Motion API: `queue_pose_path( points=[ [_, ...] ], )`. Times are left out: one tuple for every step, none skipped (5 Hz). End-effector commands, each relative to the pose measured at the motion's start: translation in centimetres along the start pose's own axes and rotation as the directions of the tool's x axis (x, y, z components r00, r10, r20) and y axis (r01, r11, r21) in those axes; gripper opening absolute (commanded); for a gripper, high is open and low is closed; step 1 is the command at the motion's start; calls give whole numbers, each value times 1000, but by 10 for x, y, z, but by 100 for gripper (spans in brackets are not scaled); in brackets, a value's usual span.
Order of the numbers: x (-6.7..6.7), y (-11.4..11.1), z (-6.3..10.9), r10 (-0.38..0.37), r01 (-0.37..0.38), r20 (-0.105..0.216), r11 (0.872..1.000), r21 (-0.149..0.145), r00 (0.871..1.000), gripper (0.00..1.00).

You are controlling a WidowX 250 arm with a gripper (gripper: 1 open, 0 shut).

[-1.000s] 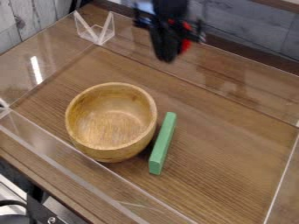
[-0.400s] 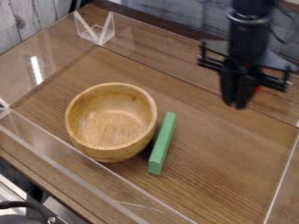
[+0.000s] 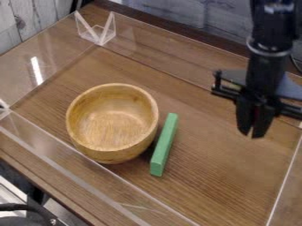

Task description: Move the red fruit to the right

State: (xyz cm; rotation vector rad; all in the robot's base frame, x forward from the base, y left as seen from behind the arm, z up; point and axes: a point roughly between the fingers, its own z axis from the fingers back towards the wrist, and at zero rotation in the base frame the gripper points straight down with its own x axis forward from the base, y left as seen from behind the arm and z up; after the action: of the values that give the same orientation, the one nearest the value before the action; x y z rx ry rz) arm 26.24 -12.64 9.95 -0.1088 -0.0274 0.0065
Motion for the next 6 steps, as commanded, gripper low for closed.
queue_pose_path(
  points=[
    [-1,-7,-3,4,-3,37,1000,-28,999,0],
    [0,9,-5,71,-70,42,997,-34,997,0],
    [3,26,-4,99,-97,50,994,-46,994,0],
    [4,19,-8,36,-33,48,998,-61,998,0],
    [6,12,-9,-2,4,40,998,-68,999,0],
    [-4,12,-16,-36,38,34,997,-74,999,0]
  ],
)
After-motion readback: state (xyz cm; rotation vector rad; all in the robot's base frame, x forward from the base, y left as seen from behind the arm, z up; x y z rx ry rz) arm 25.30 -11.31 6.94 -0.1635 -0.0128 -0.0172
